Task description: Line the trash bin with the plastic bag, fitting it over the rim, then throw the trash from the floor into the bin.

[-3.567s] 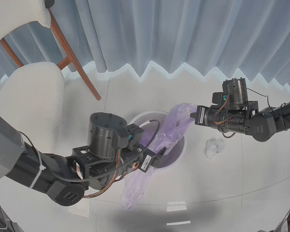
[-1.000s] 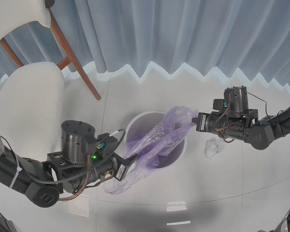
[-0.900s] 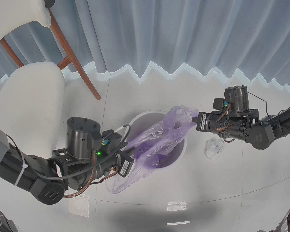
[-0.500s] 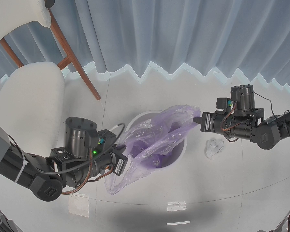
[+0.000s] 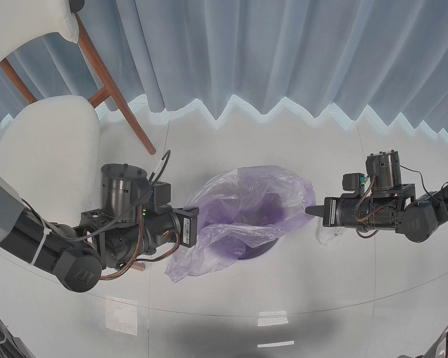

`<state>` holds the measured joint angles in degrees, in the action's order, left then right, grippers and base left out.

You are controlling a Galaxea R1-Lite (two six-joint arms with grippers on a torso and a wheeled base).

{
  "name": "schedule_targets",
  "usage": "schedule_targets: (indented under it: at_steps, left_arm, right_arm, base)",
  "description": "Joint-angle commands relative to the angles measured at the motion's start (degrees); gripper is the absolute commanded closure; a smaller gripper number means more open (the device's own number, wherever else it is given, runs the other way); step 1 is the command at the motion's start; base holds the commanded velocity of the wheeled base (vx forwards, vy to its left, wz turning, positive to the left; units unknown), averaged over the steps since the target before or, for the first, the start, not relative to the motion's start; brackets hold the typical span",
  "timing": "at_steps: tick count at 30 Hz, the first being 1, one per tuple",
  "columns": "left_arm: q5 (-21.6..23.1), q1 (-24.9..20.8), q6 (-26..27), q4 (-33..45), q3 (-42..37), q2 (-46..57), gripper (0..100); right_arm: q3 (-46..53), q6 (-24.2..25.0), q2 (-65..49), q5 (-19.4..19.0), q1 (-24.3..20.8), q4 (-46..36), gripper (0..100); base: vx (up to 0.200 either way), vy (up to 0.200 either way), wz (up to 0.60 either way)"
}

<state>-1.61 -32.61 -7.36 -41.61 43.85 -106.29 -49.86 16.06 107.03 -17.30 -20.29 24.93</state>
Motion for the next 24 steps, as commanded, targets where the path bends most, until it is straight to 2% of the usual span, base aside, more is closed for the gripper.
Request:
schedule_targets:
  at_steps: [1,2,5,11,24]
  left_arm:
    - [3.02,1.85,-1.51,-3.04,-2.63,-0.59,100]
    - [4.33,2.64,-1.69,-7.17,-6.14,-0.23,100]
    - [4.25,2.73,-1.43,-12.09,-8.43,-0.15,100]
    - [4.16,2.55,-0.37,-12.36,-6.94,-0.67,100]
    - [2.58,2.38,-0.46,-13.06,-6.14,-0.94,100]
  right_arm:
    - [1.08,0.03,0.11,0.07,0.25,0.03,100]
    - [1.52,0.03,0.11,0.25,0.16,0.03,100]
    - [2.13,-0.06,0.28,0.25,-0.11,1.0,100]
    - [3.72,-0.15,0.9,0.25,-0.54,4.16,100]
    - [3.19,-0.23,0.81,0.25,-0.63,4.34,100]
  base:
    - [0.0,0.0,0.0]
    - [0.0,0.0,0.0]
    - [0.0,0.0,0.0]
    - [0.167,0.0,0.0]
    - [0.2,0.0,0.0]
